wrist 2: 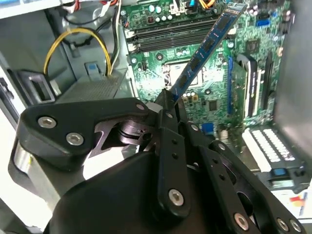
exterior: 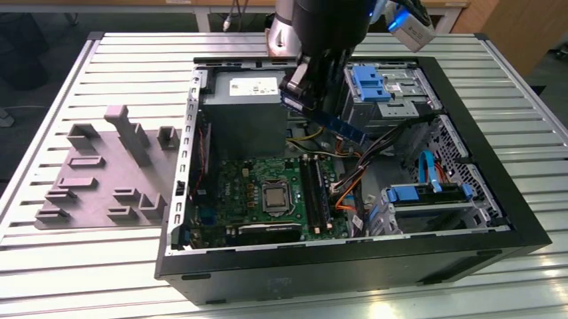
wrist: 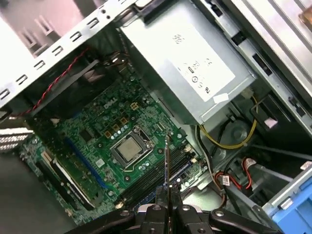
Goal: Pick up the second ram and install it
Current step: 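Insert the second ram into the second slot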
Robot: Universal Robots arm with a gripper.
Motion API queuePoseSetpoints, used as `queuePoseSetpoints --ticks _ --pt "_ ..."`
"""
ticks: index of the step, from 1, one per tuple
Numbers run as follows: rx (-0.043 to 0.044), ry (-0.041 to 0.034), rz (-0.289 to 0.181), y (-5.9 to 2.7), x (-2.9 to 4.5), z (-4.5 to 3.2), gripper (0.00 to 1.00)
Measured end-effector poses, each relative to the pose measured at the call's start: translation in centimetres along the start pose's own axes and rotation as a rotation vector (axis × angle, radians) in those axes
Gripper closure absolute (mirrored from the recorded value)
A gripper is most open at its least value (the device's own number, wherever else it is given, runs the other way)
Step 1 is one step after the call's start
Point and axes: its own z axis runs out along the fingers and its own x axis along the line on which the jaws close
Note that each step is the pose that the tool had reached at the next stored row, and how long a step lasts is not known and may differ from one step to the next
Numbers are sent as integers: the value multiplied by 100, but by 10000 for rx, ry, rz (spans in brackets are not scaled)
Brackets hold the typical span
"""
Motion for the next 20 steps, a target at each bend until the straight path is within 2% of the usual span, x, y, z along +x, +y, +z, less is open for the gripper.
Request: queuePoseSetpoints --ticks 20 --pt "74 -133 3505 1 2 30 86"
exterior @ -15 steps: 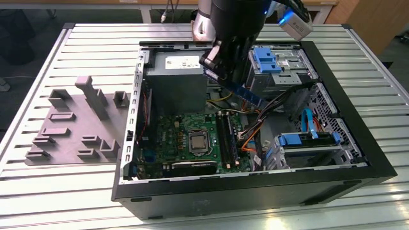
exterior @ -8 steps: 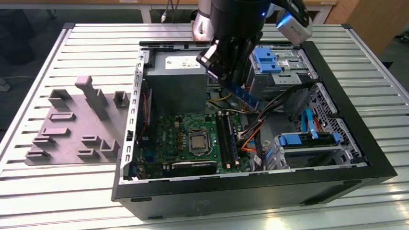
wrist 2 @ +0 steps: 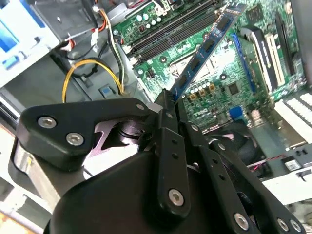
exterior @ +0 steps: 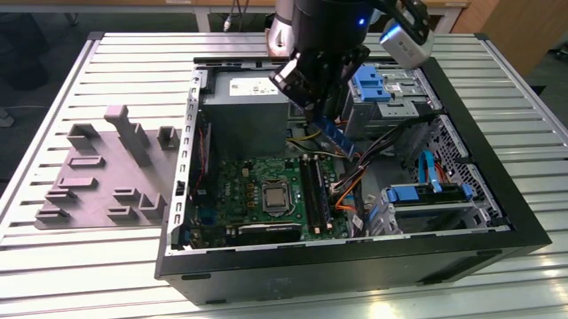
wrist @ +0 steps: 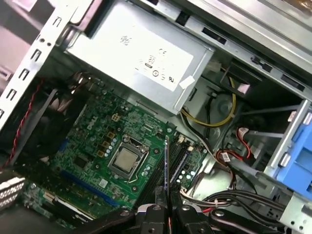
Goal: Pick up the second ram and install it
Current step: 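Insert the second ram into the second slot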
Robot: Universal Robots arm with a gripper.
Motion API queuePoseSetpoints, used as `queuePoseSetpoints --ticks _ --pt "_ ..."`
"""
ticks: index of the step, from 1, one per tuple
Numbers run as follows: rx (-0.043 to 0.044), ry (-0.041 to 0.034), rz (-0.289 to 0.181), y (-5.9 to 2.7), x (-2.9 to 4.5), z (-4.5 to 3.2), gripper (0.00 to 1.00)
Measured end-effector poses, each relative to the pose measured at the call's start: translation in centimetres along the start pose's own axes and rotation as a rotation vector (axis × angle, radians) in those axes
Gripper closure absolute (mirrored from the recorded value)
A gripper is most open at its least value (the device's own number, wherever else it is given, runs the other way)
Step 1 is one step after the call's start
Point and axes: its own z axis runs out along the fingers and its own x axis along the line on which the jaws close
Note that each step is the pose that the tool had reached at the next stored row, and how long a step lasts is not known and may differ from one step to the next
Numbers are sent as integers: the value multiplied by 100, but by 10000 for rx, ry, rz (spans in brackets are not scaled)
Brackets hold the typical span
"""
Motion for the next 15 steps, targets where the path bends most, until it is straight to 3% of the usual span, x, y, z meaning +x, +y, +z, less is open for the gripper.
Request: queuePoseSetpoints --ticks 15 --pt "57 -105 2721 -2 1 55 86"
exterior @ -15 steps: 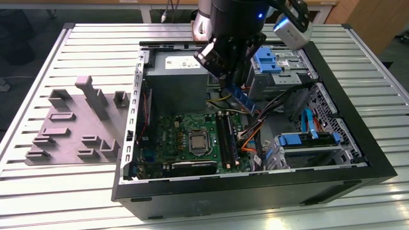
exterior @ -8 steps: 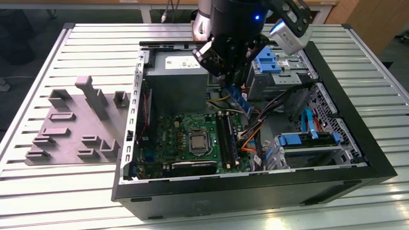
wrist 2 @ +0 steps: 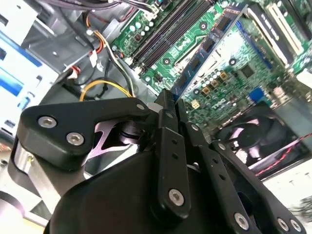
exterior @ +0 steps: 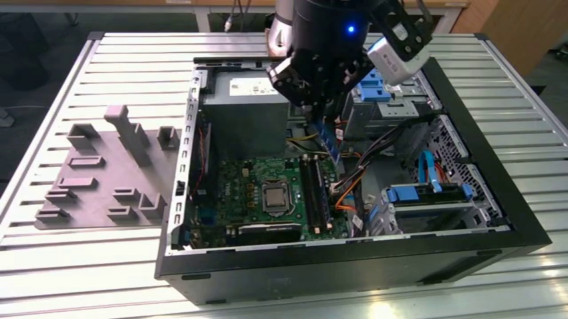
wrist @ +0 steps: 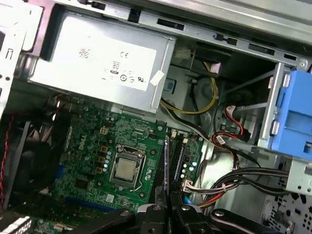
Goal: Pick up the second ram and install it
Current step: 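Insert the second ram into the second slot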
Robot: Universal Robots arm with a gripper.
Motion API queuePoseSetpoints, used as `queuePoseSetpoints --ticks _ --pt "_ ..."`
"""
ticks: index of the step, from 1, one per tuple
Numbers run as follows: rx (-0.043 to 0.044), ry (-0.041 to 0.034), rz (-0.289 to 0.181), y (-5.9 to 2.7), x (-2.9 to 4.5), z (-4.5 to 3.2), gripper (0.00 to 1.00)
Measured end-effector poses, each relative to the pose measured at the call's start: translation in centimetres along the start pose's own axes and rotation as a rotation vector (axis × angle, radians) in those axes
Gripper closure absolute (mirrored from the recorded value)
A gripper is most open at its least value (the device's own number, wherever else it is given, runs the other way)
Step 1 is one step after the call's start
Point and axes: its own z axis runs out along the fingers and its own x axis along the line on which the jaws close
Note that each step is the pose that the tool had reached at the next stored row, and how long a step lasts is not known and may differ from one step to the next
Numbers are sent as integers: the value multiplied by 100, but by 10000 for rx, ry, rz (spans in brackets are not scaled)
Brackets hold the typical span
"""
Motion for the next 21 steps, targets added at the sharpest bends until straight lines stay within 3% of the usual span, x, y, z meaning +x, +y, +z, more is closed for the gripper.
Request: queuePoseSetpoints --ticks 8,14,18,21 --pt "38 -44 1342 -3 2 121 86" --pt "42 -47 1447 -7 5 229 86" --pt "39 -9 1450 -9 6 300 86" --pt "42 -2 1449 -10 7 313 86"
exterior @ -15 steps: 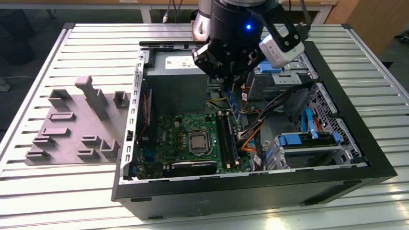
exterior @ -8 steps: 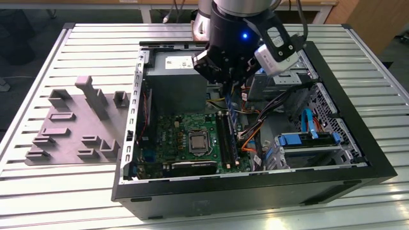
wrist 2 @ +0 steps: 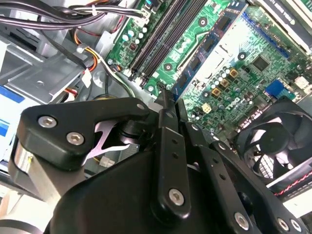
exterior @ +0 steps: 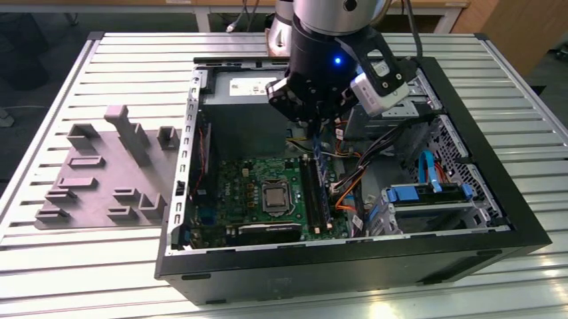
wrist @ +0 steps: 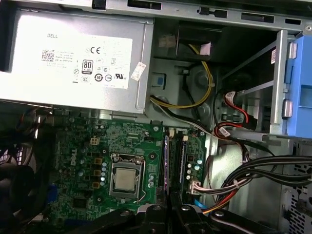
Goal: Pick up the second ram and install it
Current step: 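Insert the second ram into the second slot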
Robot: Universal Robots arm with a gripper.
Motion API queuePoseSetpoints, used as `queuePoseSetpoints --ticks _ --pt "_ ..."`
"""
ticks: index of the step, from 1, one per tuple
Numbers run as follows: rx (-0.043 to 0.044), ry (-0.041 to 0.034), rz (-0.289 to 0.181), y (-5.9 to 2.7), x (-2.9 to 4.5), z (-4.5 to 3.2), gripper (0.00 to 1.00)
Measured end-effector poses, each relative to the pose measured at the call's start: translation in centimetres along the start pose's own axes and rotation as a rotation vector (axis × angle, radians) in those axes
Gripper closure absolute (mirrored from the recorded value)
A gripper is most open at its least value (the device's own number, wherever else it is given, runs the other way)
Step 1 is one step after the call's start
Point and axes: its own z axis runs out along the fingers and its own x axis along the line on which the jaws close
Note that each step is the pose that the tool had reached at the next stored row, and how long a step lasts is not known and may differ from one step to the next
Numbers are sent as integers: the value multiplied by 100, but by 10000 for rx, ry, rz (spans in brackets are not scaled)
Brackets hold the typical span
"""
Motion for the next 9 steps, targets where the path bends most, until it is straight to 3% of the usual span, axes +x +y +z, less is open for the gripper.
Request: queuePoseSetpoints --ticks 9 --pt "-4 3 0 0 2 8 86"
